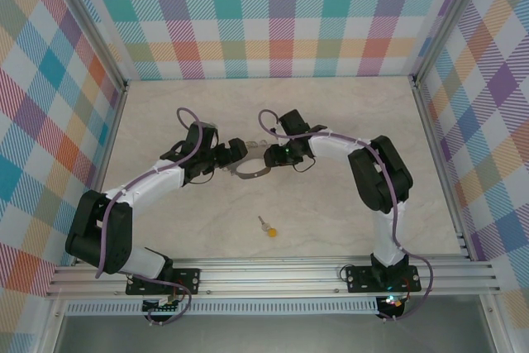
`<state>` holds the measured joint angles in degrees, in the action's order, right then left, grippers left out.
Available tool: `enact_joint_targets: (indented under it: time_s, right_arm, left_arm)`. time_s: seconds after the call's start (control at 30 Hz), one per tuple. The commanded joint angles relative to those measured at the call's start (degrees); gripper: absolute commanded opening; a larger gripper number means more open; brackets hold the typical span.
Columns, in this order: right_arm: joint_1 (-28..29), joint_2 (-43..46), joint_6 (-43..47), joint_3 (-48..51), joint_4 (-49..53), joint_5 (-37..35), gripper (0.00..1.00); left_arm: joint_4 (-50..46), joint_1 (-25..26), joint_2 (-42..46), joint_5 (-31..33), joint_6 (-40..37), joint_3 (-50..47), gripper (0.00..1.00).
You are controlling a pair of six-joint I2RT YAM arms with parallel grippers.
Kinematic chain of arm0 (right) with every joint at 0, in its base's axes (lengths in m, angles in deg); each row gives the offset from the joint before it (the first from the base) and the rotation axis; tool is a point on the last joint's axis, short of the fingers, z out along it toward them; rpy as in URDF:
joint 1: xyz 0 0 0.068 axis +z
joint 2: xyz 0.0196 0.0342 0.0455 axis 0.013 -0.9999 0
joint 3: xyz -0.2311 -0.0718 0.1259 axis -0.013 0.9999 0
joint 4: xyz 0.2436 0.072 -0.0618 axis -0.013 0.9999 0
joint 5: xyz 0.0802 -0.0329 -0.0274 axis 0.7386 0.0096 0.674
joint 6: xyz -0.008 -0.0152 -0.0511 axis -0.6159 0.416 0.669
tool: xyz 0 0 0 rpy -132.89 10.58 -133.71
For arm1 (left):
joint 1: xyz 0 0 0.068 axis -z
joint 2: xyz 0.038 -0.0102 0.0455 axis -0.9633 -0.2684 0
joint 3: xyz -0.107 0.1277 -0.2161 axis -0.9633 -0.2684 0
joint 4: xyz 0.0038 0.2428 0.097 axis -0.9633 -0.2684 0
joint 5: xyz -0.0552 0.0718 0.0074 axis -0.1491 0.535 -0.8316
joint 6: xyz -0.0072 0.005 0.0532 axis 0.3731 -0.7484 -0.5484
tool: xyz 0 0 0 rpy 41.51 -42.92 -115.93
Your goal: Put the keys on the keyring
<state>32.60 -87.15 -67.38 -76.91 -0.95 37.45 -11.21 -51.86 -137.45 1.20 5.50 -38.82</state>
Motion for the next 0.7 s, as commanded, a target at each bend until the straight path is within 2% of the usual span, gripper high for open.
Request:
enact_joint_targets:
  time_s: [0.0, 0.67]
  right_arm:
    - [-0.33, -1.21, 2.07, -1.65, 2.07, -0.25, 0.47]
    - [0.03, -1.46, 8.55, -1.82, 2.81, -4.00, 0.47]
  left_arm:
    - [1.00, -0.77, 0.87, 0.34, -0.05, -0.80, 1.00]
    - [2.07, -0.77, 0.29, -0.12, 0.52, -1.19, 1.00]
